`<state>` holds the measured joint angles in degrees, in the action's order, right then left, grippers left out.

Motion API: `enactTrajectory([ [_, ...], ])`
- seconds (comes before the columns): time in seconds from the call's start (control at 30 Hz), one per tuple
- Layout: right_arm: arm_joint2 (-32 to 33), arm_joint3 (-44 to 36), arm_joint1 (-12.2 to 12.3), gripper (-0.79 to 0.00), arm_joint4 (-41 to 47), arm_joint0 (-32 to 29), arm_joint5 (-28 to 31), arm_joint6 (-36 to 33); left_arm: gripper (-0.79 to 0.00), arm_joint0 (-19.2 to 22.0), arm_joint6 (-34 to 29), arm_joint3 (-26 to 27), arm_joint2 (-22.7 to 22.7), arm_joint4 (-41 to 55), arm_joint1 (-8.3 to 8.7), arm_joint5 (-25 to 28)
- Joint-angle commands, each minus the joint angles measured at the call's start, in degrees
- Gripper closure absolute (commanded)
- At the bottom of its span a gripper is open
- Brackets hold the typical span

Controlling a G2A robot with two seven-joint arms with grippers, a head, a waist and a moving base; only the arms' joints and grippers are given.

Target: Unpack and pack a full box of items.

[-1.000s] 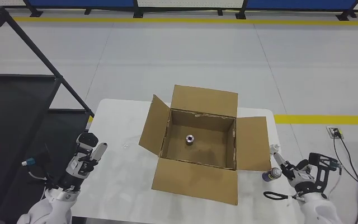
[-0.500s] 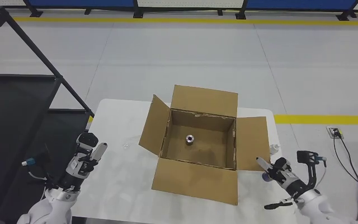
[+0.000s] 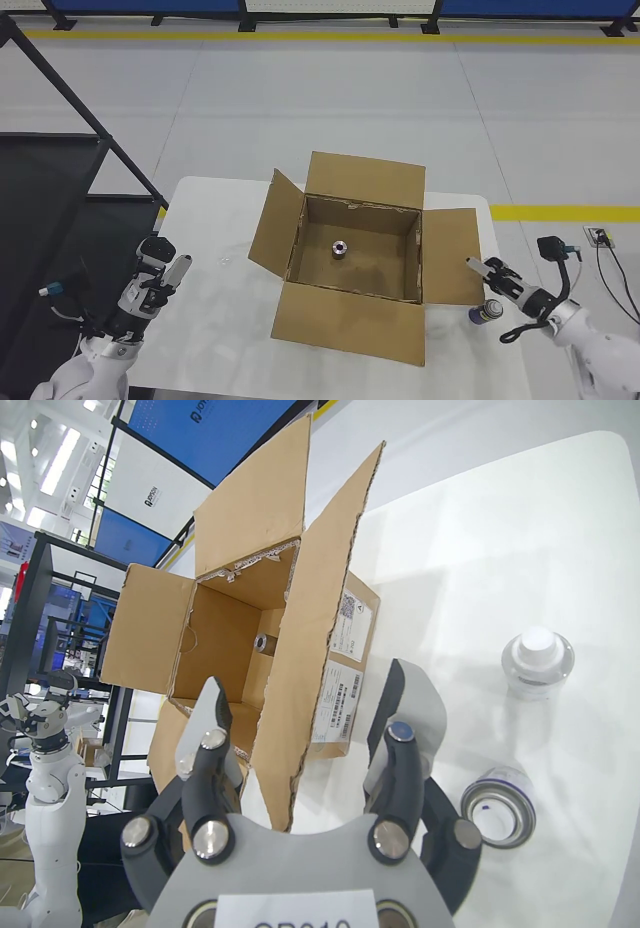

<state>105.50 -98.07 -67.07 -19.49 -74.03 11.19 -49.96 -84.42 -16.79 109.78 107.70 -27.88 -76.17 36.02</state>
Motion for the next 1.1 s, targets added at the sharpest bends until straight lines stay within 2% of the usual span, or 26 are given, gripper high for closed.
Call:
enactTrajectory([
  [0.0,-0.74,1.11,0.17,-0.449,0.07,1.29,-0.15,-0.23,-0.785,0.0,0.0,0.0,0.0,0.0,0.0,0.0],
  [0.03,-1.12,1.54,0.24,-0.385,0.03,1.82,-0.25,-0.25,-0.785,0.0,0.0,0.0,0.0,0.0,0.0,0.0],
  [0.1,-1.88,2.09,0.39,-0.36,-0.06,2.64,-0.16,-0.38,-0.785,0.0,0.0,0.0,0.0,0.0,0.0,0.0],
  [0.13,-2.18,2.25,0.46,-0.237,-0.09,2.93,-0.18,-0.37,-0.785,0.0,0.0,0.0,0.0,0.0,0.0,0.0],
  [0.2,-2.69,2.33,0.57,-0.188,-0.18,3.29,-0.23,-0.26,-0.785,0.0,0.0,0.0,0.0,0.0,0.0,0.0],
  [0.27,-3.3,2.48,0.73,-0.105,-0.32,3.64,-0.17,-0.25,-0.785,0.0,0.0,0.0,0.0,0.0,0.0,0.0],
  [0.47,-4.48,2.9,1.18,-0.006,-0.41,4.53,0.16,-0.54,-0.785,0.0,0.0,0.0,0.0,0.0,0.0,0.0],
  [0.97,-8.97,3.48,2.04,0.0,-1.79,8.17,-1.06,-0.49,-0.785,0.0,0.0,0.0,0.0,0.0,0.0,0.0],
  [1.0,-9.05,3.48,2.09,-0.114,-2.2,8.27,-1.35,-0.32,-0.785,0.0,0.0,0.0,0.0,0.0,0.0,0.0],
  [1.03,-9.11,3.31,2.16,-0.357,-3.15,8.29,-2.42,0.46,-0.785,0.0,0.0,0.0,0.0,0.0,0.0,0.0],
  [1.07,-9.1,2.85,2.19,-0.748,-3.59,8.17,-3.09,1.33,-0.785,0.0,0.0,0.0,0.0,0.0,0.0,0.0],
])
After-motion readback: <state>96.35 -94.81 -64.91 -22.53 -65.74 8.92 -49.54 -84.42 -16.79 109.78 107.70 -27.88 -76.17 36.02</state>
